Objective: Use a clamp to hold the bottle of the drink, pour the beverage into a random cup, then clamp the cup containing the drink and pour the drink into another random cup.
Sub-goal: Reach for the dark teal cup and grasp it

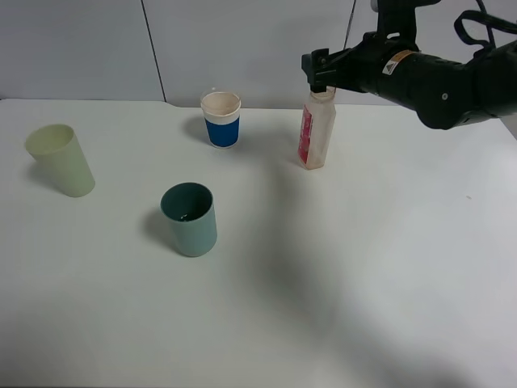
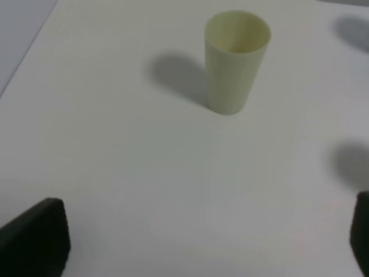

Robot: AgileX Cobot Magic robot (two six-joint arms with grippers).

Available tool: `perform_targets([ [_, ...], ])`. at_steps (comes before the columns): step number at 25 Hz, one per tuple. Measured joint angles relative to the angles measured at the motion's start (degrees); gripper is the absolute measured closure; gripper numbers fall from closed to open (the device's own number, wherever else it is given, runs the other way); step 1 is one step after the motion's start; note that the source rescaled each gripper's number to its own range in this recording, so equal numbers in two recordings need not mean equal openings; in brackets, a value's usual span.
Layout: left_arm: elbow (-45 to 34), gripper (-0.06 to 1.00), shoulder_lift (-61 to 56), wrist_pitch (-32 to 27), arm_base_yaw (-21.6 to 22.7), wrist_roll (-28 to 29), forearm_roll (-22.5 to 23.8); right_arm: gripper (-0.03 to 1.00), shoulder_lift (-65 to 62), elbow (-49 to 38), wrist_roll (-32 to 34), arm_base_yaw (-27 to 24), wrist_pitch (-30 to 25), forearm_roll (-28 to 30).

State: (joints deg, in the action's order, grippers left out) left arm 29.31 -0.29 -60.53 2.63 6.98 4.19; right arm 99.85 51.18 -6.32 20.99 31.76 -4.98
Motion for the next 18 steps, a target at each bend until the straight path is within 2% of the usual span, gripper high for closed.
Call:
perform_targets([
  [5,0.0,0.02,0.0,0.0,0.0,0.0,0.0,0.08,-3.5,0.0,0.0,0.0,-3.6,0.3],
  [11,0.0,0.02,0.0,0.0,0.0,0.0,0.0,-0.01,-7.5,0.0,2.4,0.0,-9.7,0.3],
  [15,0.0,0.02,0.0,0.0,0.0,0.0,0.0,-0.03,-12.3,0.0,5.0,0.0,-17.2,0.4],
  [18,0.0,0.02,0.0,0.0,0.0,0.0,0.0,-0.03,-15.5,0.0,5.2,0.0,-20.7,1.5],
])
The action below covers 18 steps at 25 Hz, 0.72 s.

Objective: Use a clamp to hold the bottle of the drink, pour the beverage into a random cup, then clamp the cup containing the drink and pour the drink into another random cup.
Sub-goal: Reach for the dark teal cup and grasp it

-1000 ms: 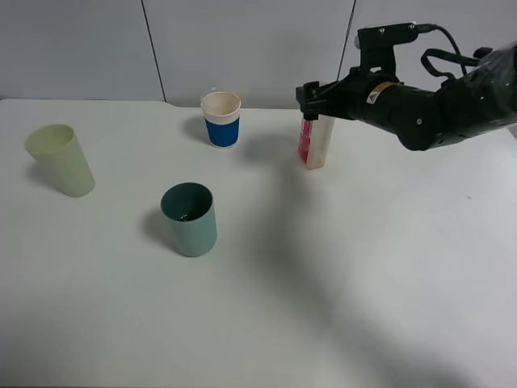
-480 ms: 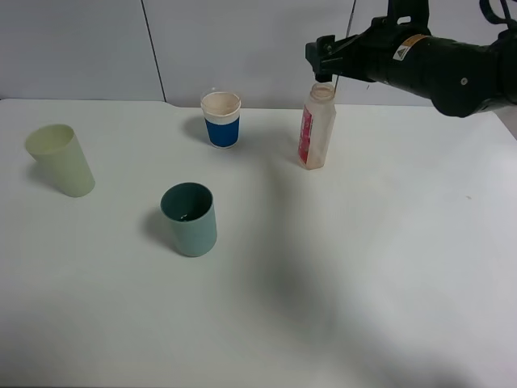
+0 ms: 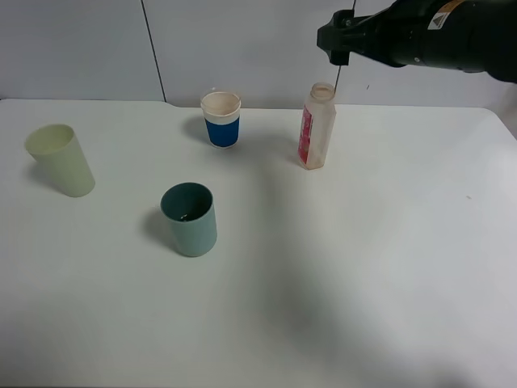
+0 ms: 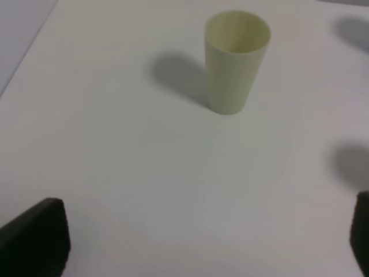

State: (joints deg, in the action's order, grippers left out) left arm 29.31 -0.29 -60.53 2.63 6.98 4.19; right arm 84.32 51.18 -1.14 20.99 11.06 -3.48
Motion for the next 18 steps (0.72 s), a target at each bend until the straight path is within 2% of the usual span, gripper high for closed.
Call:
perform_targets([
  [6,0.0,0.02,0.0,0.0,0.0,0.0,0.0,-0.03,-7.9,0.0,0.5,0.0,-7.2,4.0],
  [18,0.0,0.02,0.0,0.0,0.0,0.0,0.0,-0.03,-21.2,0.0,1.9,-5.4,-28.2,11.2],
])
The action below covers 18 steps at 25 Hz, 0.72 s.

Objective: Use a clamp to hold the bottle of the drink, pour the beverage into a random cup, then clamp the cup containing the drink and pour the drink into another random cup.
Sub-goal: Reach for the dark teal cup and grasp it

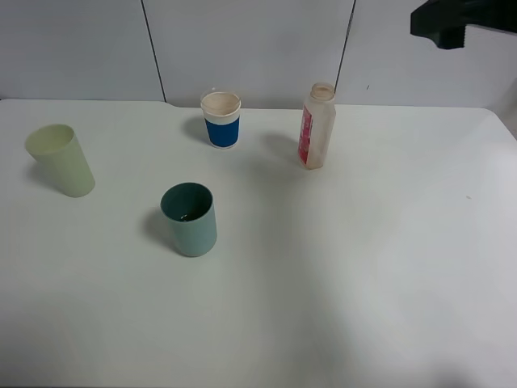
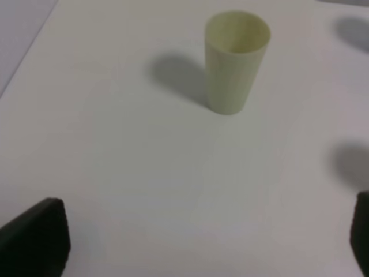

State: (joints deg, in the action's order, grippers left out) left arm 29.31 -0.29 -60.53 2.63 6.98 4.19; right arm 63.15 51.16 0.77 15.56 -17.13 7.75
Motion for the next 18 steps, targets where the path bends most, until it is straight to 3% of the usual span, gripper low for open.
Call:
perform_targets([
  [6,0.0,0.02,0.0,0.0,0.0,0.0,0.0,-0.03,-7.3,0.0,4.5,-0.4,-7.3,5.1],
  [18,0.0,0.02,0.0,0.0,0.0,0.0,0.0,-0.03,-16.4,0.0,5.5,-0.4,-21.8,8.4],
])
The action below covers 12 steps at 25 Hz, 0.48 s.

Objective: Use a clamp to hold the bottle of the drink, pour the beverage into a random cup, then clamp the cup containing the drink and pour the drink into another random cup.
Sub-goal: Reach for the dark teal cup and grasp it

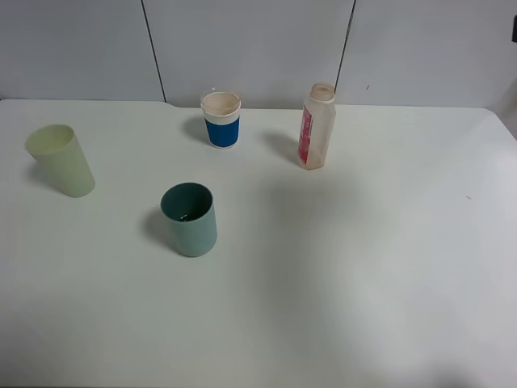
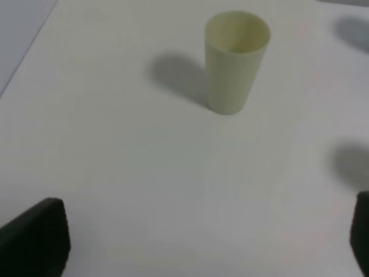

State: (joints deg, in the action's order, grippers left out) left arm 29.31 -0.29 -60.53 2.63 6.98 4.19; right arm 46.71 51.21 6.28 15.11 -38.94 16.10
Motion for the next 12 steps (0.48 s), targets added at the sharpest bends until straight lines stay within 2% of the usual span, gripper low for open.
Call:
perform_targets([
  [7,0.0,0.02,0.0,0.0,0.0,0.0,0.0,-0.03,-6.7,0.0,0.4,0.0,-7.2,1.2],
  [12,0.0,0.02,0.0,0.0,0.0,0.0,0.0,-0.03,-12.2,0.1,0.5,0.0,-15.0,1.2],
])
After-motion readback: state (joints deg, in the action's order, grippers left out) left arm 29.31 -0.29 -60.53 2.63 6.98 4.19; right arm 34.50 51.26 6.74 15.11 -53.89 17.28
